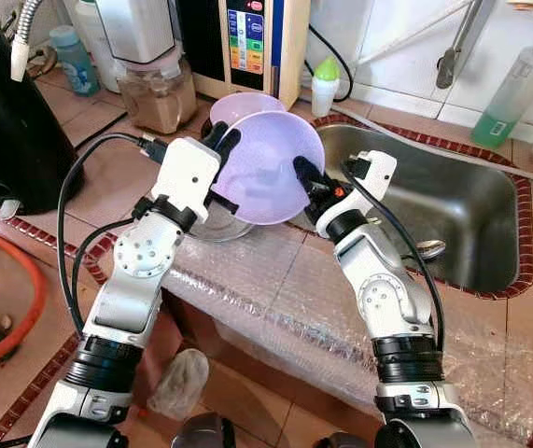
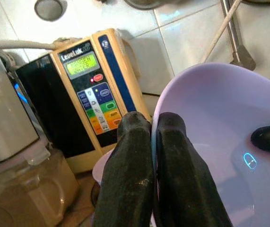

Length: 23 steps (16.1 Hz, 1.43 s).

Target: Kitchen organization

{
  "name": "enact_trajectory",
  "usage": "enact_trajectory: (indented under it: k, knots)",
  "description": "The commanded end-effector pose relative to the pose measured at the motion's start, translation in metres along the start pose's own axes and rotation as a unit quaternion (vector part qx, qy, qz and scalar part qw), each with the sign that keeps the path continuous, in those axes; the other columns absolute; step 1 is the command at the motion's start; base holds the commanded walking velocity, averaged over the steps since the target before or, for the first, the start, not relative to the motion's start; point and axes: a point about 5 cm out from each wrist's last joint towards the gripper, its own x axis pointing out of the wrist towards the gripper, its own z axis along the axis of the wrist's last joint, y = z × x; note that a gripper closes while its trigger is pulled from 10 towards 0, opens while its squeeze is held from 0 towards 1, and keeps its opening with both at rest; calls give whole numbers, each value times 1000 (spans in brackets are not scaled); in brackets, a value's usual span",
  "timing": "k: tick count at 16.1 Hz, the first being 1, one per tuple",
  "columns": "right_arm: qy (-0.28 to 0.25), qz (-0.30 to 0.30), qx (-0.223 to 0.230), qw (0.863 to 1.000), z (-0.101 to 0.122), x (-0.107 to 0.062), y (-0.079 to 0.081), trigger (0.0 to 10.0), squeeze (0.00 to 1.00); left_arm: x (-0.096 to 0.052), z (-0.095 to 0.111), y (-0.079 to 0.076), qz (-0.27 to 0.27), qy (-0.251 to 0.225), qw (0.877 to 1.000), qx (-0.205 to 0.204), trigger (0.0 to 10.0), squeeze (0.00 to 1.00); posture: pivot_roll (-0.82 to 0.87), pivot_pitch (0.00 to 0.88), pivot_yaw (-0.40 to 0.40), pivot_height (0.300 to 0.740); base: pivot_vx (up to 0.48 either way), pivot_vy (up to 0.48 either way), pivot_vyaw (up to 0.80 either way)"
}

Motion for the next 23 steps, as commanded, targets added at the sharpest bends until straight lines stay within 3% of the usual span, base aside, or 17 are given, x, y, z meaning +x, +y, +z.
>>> enact_trajectory:
  k: [1,7,9,11,12,13,14,15,16,17,18,19,20,23]
  knots:
    - [-32,-60,-5,998,13,-4,-20,0,0,0,6,0,-10,-16,1000,-11,10000,1000,0,26,49,740,0,0,0]
    - [-102,-129,-40,986,43,-3,-39,0,0,1,2,1,-17,0,1000,-22,10000,1000,2,30,52,740,0,0,0]
    - [-116,-155,-79,978,54,-4,-47,0,0,-2,-3,2,-11,21,999,-46,10000,1000,5,34,49,740,0,0,0]
    - [-85,-233,-151,957,55,-8,-70,0,0,-7,-13,-4,-44,66,992,-94,10000,1000,8,36,45,740,0,0,0]
    - [-28,-345,-121,930,42,-20,-105,0,0,-15,-27,-10,-73,116,983,-124,10000,1000,13,38,41,740,0,0,0]
    - [-24,-354,-117,928,40,-22,-108,588,0,-16,-29,-11,-76,121,982,-126,10000,1000,13,38,41,740,0,0,0]
    - [-6,-379,-113,919,35,-28,-119,2196,0,-19,-33,-10,-86,136,978,-131,10000,1000,15,42,39,740,0,0,0]
    - [-1,-381,-116,917,32,-29,-121,2902,0,-19,-35,-9,-92,146,974,-146,10000,1000,16,44,38,740,0,0,0]
    - [5,-383,-120,916,30,-29,-122,4824,0,-20,-37,-11,-109,160,969,-152,10000,1000,17,45,36,740,0,0,0]
    - [9,-385,-121,915,29,-29,-123,8039,0,-20,-38,-12,-119,167,967,-150,10000,1000,18,45,35,740,0,0,0]
    - [26,-384,-126,914,21,-27,-124,10000,0,-16,-38,-15,-144,173,964,-145,10000,1000,18,45,35,740,0,0,0]
    - [33,-387,-130,912,19,-26,-125,10000,67,-15,-38,-16,-149,178,961,-147,10000,1000,13,43,38,740,0,0,0]
    - [47,-393,-129,909,12,-23,-127,10000,1000,-13,-38,-21,-178,192,953,-156,10000,1000,8,42,42,740,0,0,0]
    - [60,-390,-118,911,2,-20,-125,10000,1000,-11,-39,-26,-205,207,945,-152,10000,1000,7,40,45,740,0,0,0]
